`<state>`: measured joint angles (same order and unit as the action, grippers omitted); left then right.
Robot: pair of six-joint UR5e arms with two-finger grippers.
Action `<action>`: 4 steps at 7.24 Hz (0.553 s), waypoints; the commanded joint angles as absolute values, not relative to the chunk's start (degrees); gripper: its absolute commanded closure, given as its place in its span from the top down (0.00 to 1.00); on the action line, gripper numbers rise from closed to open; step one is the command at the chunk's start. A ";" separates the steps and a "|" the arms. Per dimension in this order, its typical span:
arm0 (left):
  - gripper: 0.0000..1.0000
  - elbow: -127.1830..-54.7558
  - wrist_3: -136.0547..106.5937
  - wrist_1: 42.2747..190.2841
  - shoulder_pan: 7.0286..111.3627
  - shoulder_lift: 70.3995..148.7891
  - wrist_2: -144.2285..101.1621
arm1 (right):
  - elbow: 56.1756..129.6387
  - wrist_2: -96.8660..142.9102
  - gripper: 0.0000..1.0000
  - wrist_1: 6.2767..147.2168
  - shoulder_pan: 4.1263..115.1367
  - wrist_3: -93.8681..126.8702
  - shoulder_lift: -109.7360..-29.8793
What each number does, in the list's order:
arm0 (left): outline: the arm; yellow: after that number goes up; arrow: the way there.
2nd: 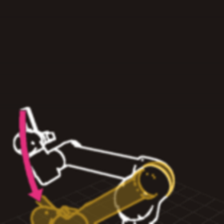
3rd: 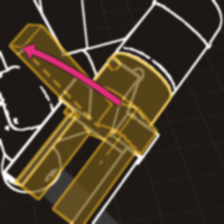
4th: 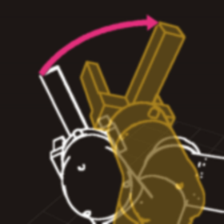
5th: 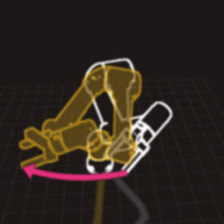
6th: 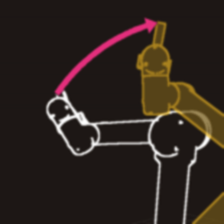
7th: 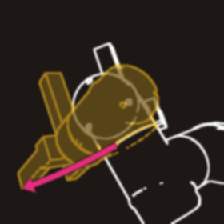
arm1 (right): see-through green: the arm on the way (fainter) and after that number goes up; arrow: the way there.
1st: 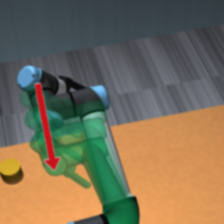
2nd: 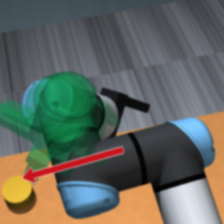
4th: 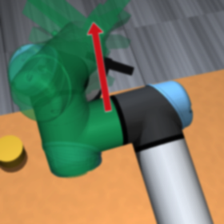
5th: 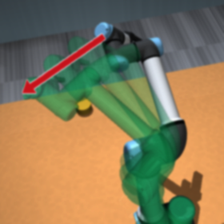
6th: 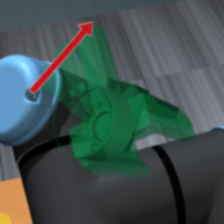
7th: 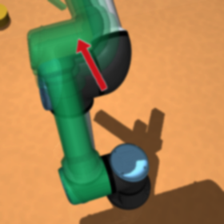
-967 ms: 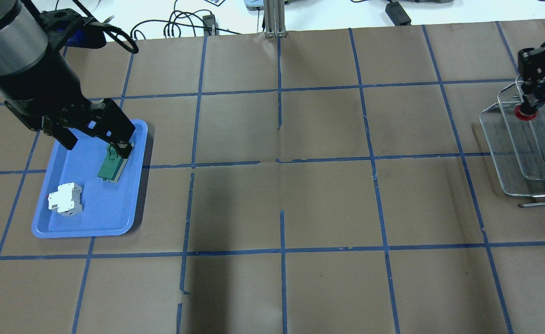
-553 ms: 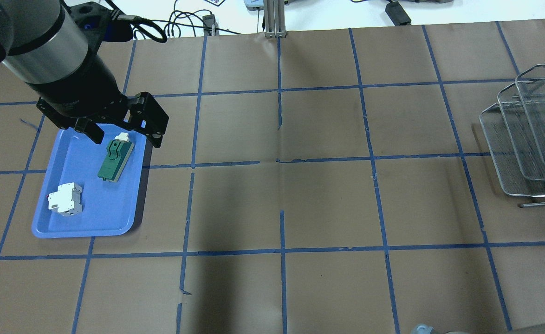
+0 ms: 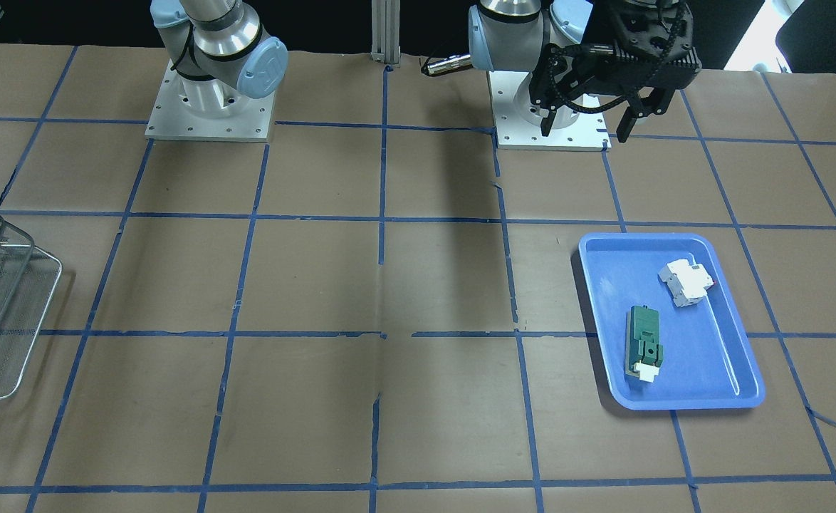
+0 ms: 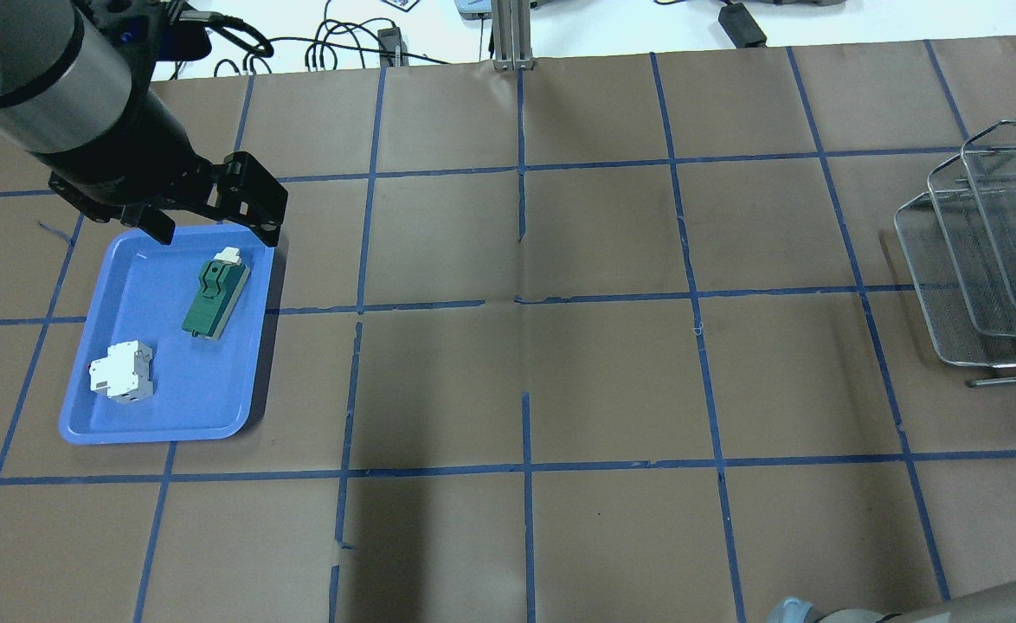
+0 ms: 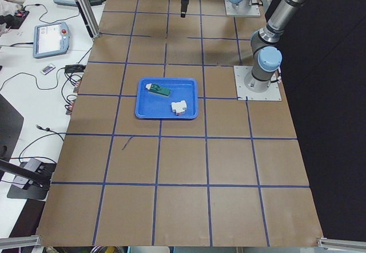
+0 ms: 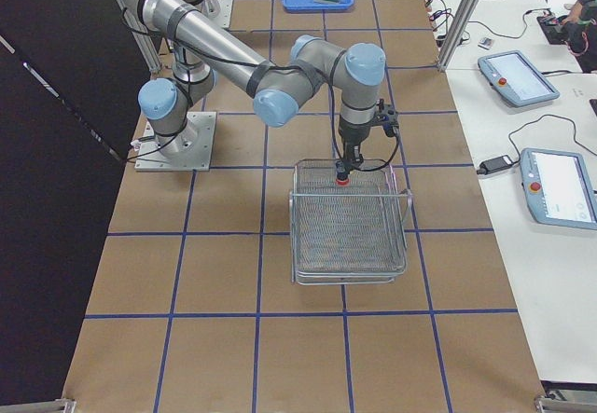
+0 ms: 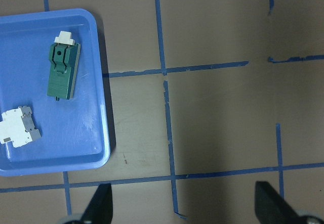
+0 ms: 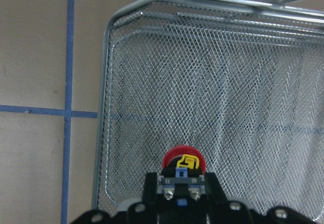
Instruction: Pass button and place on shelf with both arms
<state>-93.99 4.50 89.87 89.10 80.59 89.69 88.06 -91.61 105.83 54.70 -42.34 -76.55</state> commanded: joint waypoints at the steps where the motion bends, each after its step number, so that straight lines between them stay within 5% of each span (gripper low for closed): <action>1: 1.00 -94.22 5.10 89.74 86.40 80.51 89.30 | 88.07 -89.83 0.14 105.82 54.58 -44.56 -76.29; 2: 1.00 -94.31 5.45 89.39 86.14 80.68 89.47 | 87.98 -89.74 0.78 106.43 54.67 -44.30 -76.03; 3: 1.00 -95.09 5.80 88.78 86.13 81.47 89.47 | 87.98 -87.91 1.00 106.26 54.58 -44.47 -76.11; 4: 1.00 -96.84 4.67 88.60 86.13 81.30 89.73 | 87.98 -87.89 1.00 106.09 54.58 -44.47 -76.20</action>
<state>-95.28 5.33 88.97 86.22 81.14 89.53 87.99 -88.55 106.21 54.61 -44.40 -76.15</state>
